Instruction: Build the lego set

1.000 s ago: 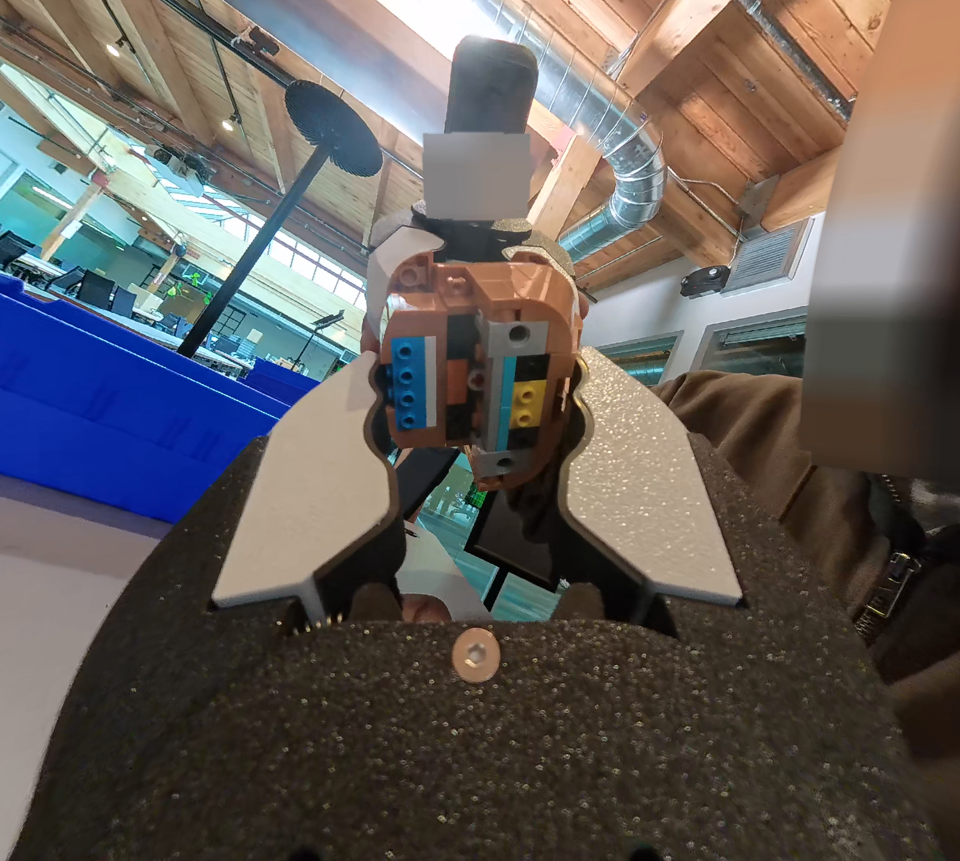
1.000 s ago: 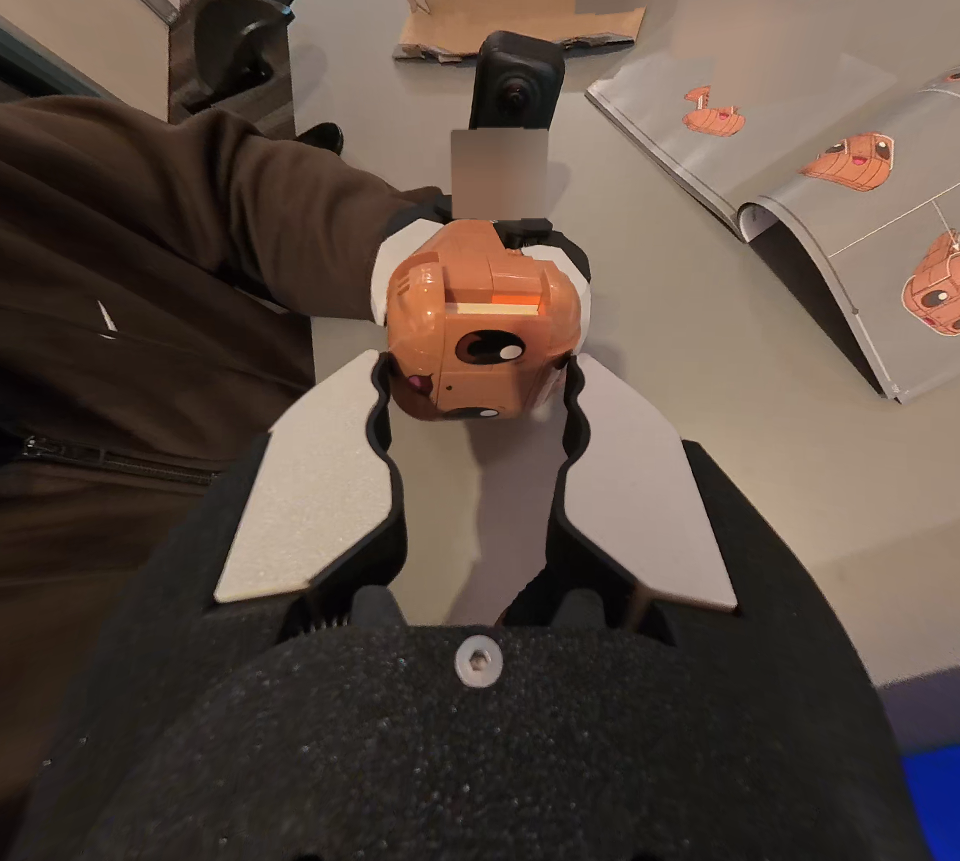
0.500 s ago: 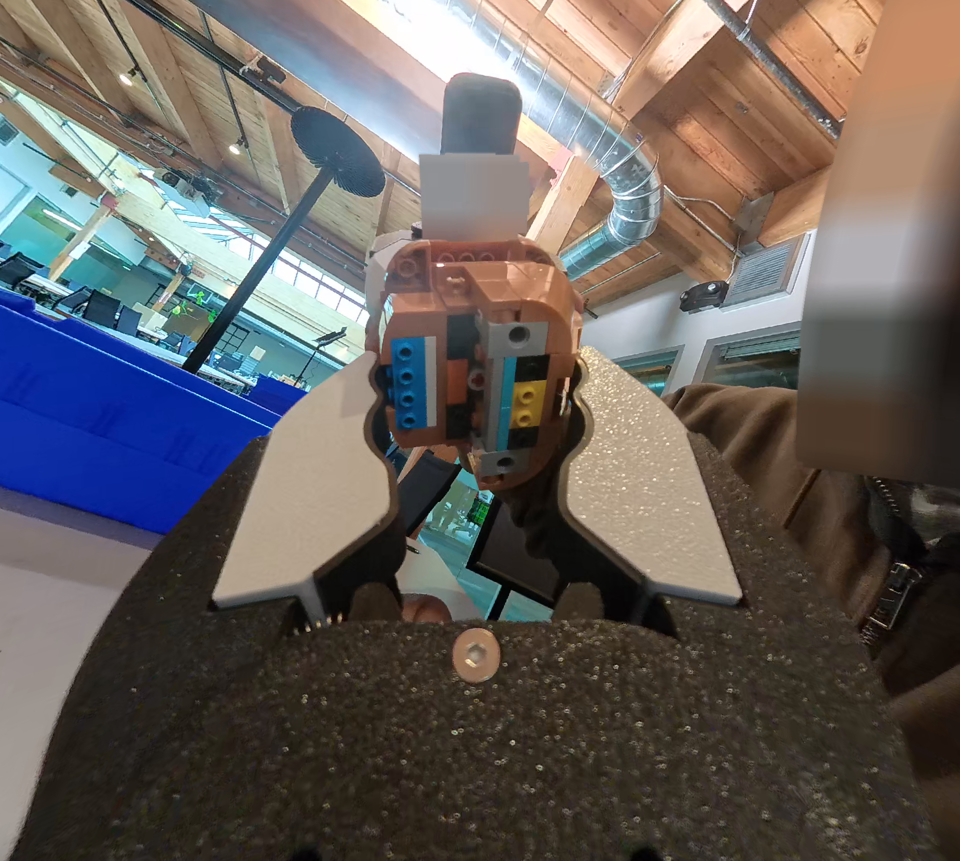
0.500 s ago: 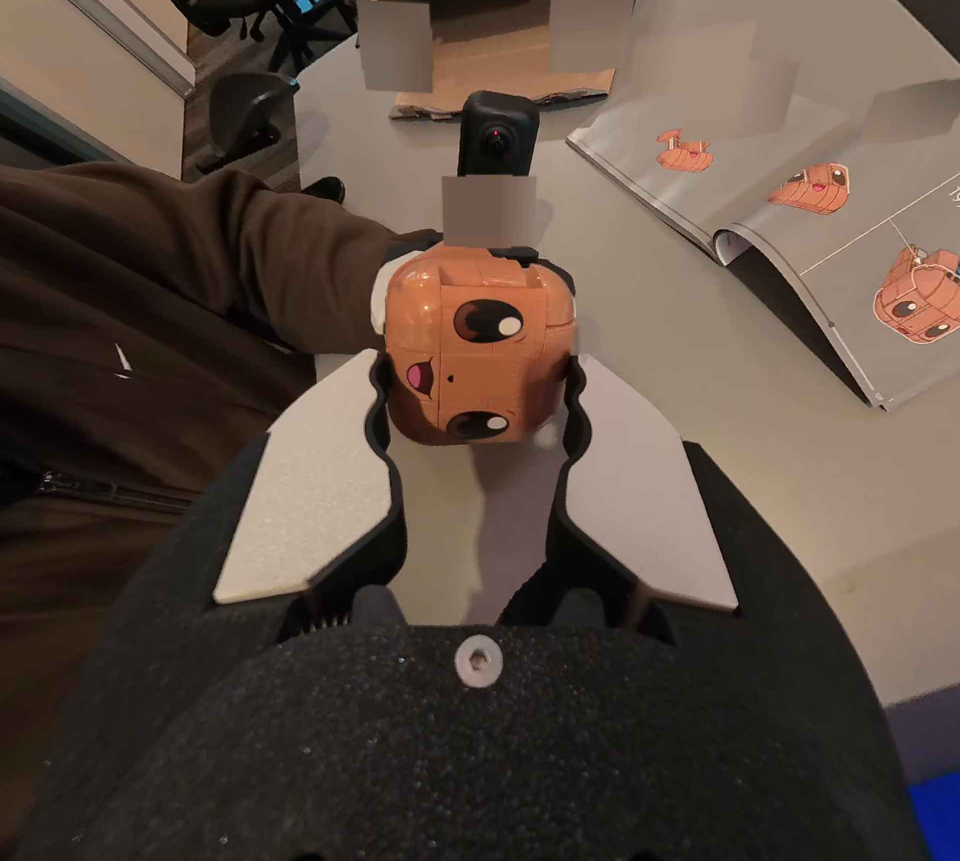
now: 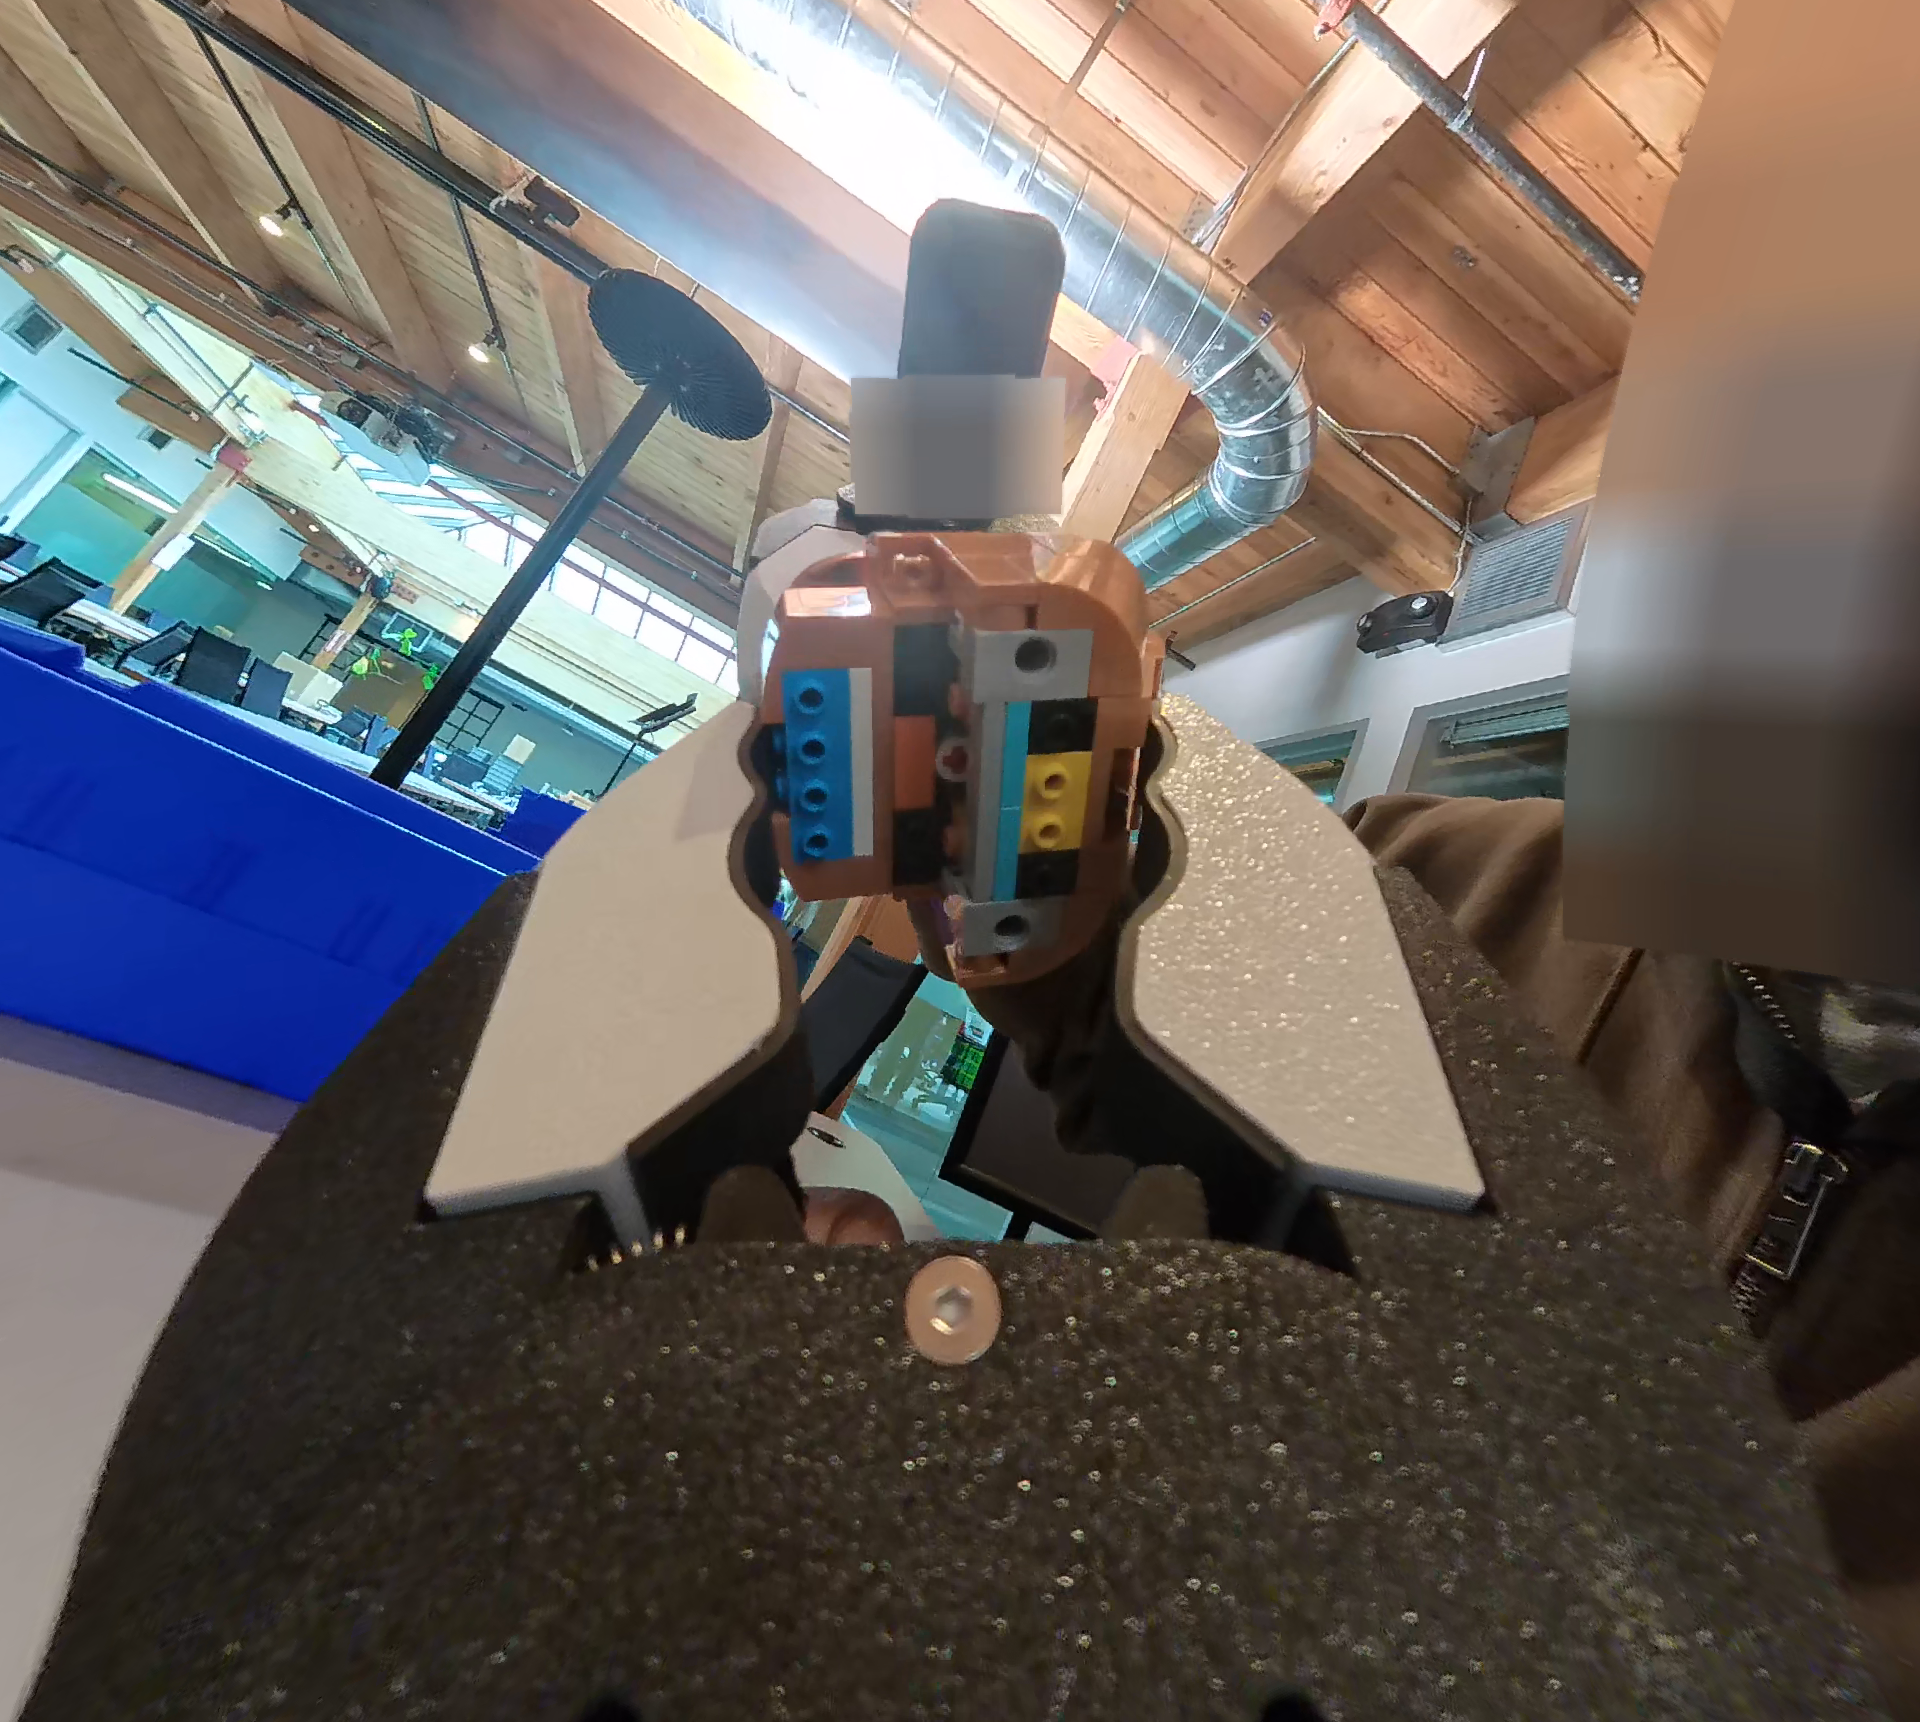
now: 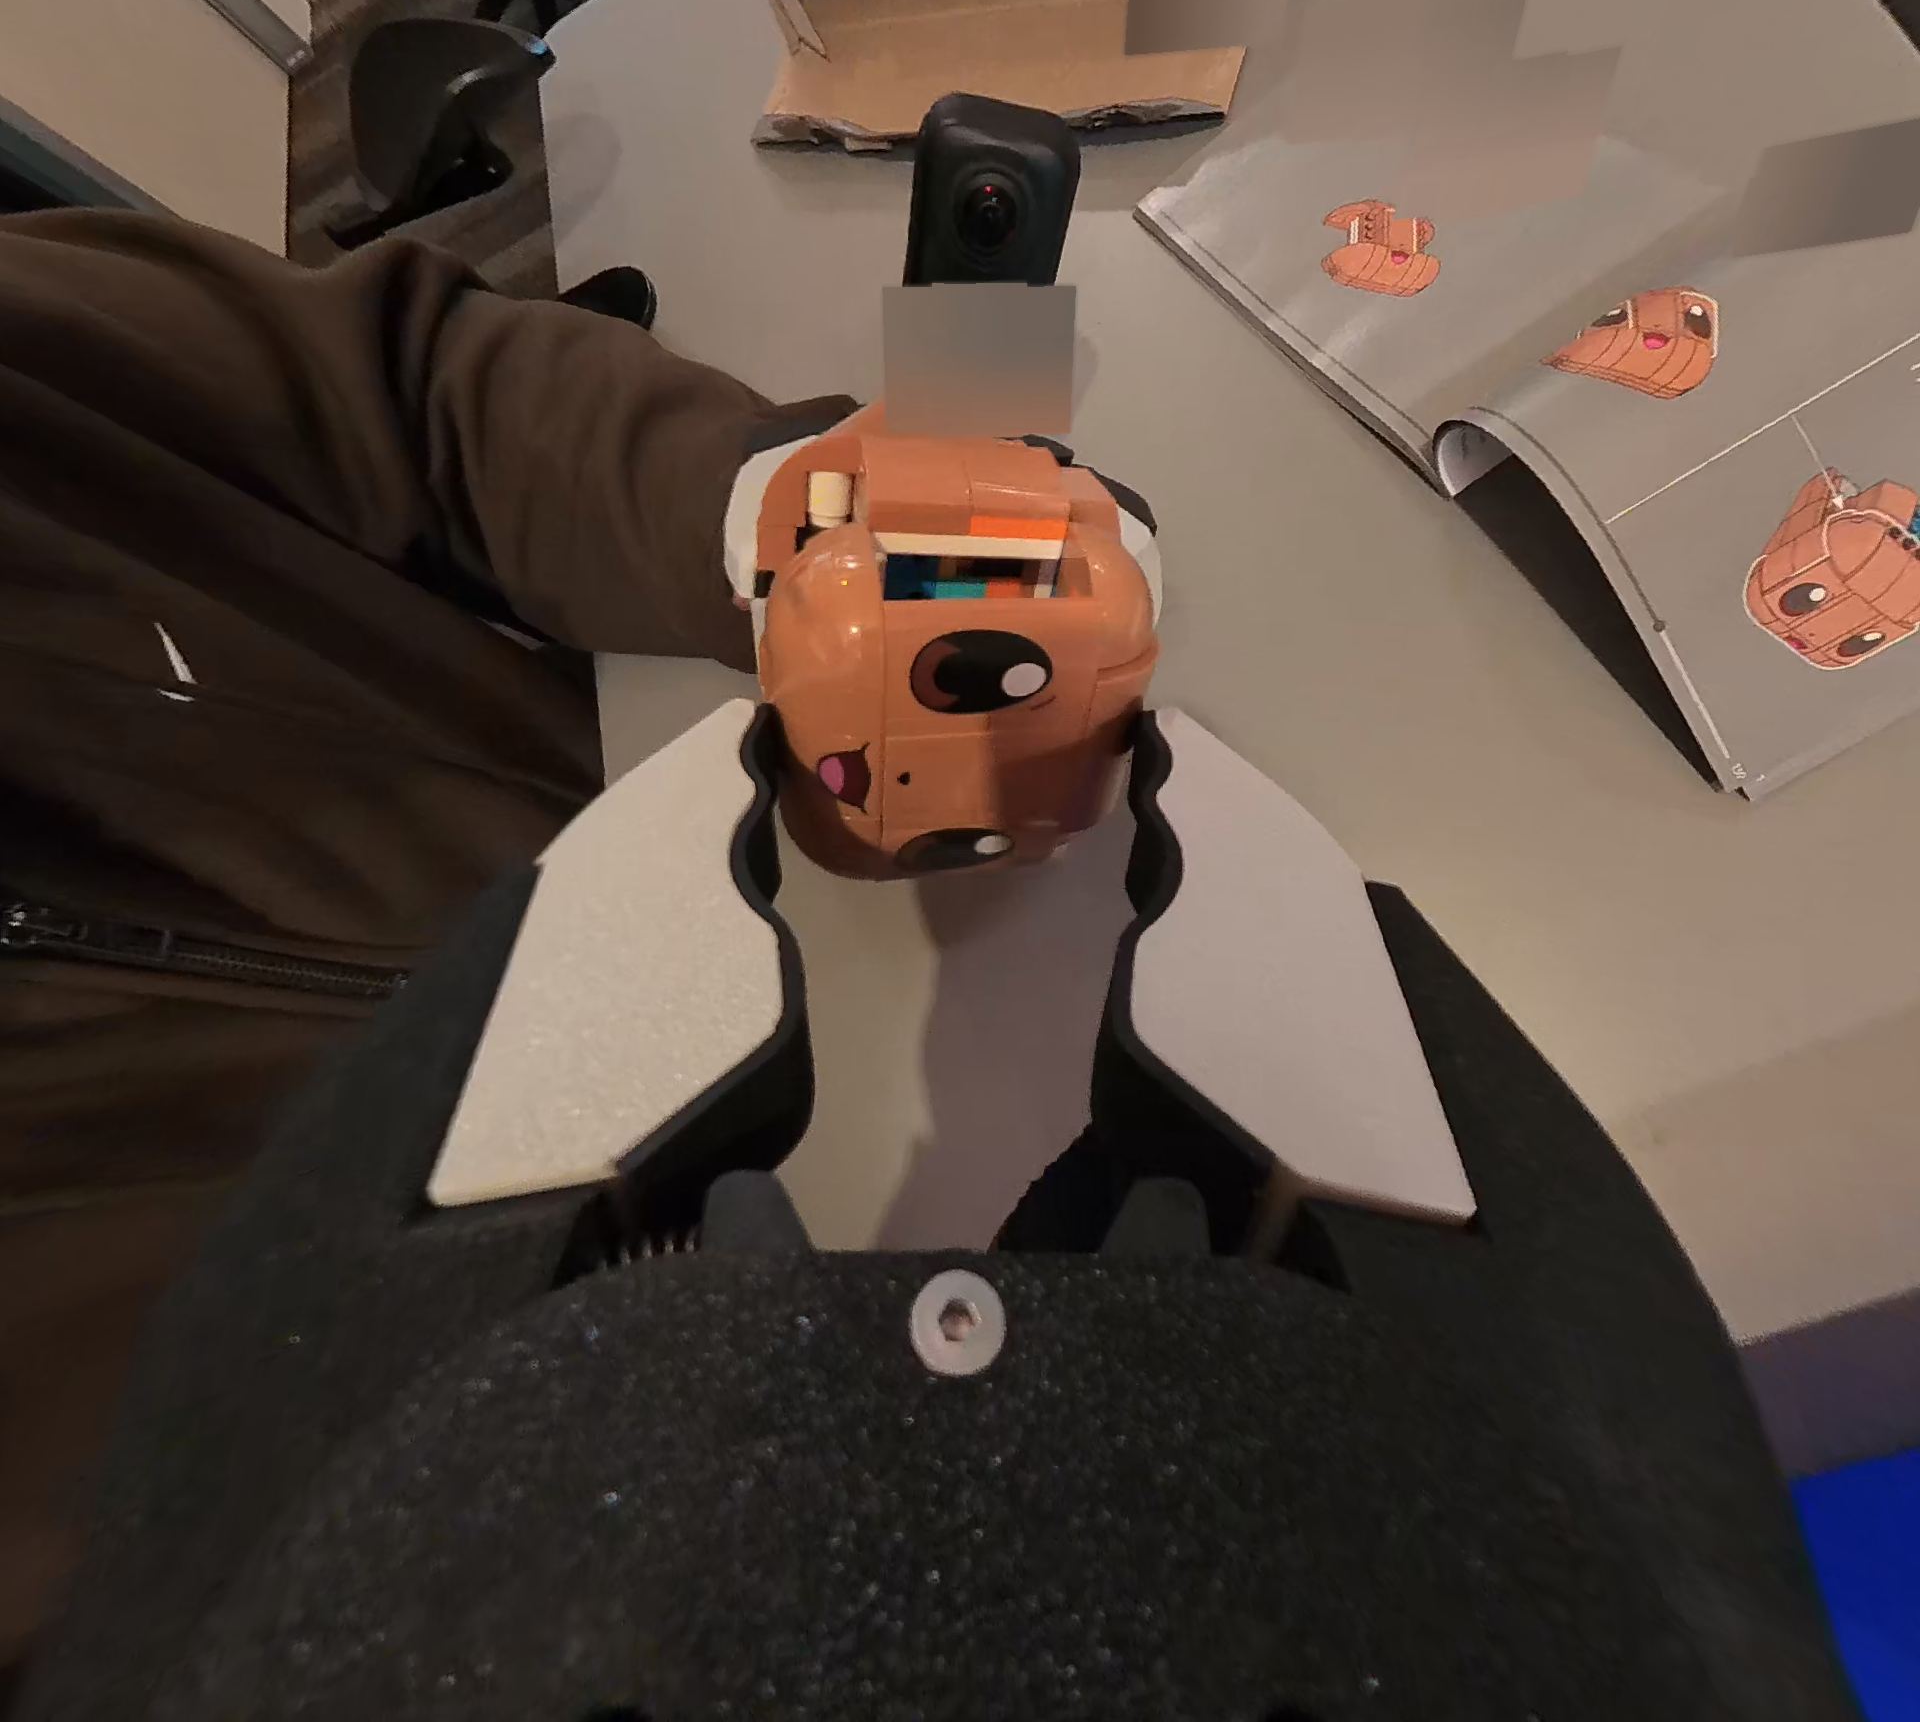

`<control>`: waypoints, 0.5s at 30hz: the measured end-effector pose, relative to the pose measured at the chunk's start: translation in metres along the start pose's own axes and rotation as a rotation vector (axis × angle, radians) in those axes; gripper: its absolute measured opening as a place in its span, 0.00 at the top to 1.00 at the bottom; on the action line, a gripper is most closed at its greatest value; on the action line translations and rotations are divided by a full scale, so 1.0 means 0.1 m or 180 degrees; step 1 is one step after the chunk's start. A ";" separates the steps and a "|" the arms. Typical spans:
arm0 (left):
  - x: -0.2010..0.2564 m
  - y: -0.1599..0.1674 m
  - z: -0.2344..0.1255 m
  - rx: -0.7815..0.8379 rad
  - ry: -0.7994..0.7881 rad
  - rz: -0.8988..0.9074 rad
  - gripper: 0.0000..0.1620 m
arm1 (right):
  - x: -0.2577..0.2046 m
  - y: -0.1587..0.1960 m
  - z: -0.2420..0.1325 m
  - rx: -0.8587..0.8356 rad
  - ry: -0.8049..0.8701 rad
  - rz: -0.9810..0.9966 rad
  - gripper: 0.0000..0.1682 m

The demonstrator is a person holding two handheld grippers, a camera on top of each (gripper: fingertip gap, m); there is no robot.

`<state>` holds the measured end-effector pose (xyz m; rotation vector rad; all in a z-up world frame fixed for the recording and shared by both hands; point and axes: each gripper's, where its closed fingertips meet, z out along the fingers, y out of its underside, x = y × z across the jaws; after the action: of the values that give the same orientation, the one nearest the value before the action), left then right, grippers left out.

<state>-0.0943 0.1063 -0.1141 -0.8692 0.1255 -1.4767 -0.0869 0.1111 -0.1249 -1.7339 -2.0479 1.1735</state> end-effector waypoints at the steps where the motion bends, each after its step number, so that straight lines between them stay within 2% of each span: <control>1: 0.00 0.00 0.00 -0.0002 -0.0006 0.0012 0.59 | 0.00 0.00 0.00 -0.0004 0.0013 -0.0017 0.61; 15: -0.03 0.01 0.00 -0.0031 -0.0076 0.0014 0.59 | 0.00 0.00 -0.01 -0.0006 0.0007 -0.0059 0.61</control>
<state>-0.0936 0.1092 -0.1162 -0.8936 0.1169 -1.4623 -0.0864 0.1117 -0.1248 -1.7124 -2.0601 1.1641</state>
